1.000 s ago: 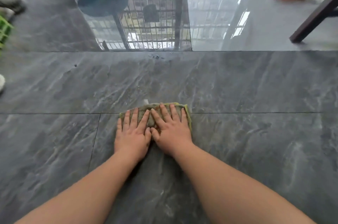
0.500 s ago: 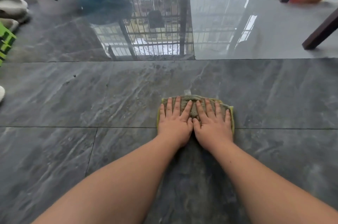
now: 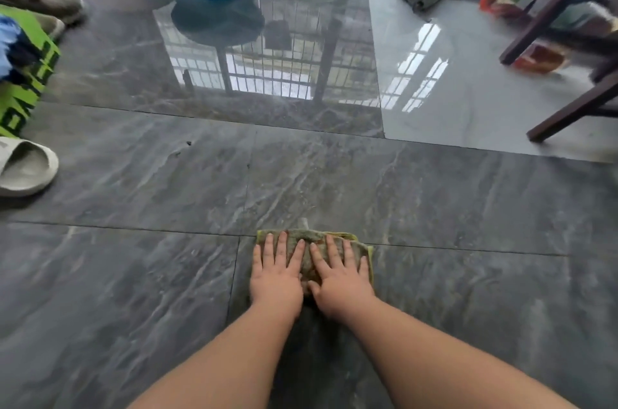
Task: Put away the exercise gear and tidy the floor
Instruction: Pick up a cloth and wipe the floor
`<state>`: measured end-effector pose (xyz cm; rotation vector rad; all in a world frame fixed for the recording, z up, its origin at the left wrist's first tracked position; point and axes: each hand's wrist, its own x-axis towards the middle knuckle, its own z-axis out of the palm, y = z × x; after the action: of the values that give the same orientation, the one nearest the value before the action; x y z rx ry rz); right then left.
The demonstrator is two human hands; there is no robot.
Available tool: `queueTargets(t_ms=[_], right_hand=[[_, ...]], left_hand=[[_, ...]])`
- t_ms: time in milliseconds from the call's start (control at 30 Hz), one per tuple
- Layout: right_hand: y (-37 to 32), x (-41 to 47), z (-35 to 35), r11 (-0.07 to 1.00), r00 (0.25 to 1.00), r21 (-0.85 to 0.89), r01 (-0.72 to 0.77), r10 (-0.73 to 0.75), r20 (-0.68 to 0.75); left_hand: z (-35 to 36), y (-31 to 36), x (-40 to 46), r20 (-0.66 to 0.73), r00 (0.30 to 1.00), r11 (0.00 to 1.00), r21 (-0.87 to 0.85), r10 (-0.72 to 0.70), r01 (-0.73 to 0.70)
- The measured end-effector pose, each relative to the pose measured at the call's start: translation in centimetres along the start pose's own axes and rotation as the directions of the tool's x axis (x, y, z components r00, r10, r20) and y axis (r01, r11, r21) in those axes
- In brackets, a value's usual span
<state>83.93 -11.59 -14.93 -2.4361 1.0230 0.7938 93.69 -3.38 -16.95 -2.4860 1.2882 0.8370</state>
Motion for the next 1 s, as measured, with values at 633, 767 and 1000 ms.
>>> queueTargets(t_ms=[633,767,1000], right_hand=[[4.6,7.1,0.1,0.988,0.943,0.025,0.15,-0.135,-0.305],[5.9,16.1,-5.4,0.998,0.906,0.03,0.057,-0.039,-0.422],[7.7,24.0,-13.5,1.0,0.922,0.009,0.003,0.001,-0.386]], left_hand=[[-1.3,0.2,7.0,-0.201,0.972,0.991,-0.02,0.123,-0.129],[-5.8,0.2,16.8,-0.316,0.939,0.99,-0.006,0.135,-0.144],[-13.8,1.3,26.4,-0.264,0.953,0.988,0.059,0.15,-0.139]])
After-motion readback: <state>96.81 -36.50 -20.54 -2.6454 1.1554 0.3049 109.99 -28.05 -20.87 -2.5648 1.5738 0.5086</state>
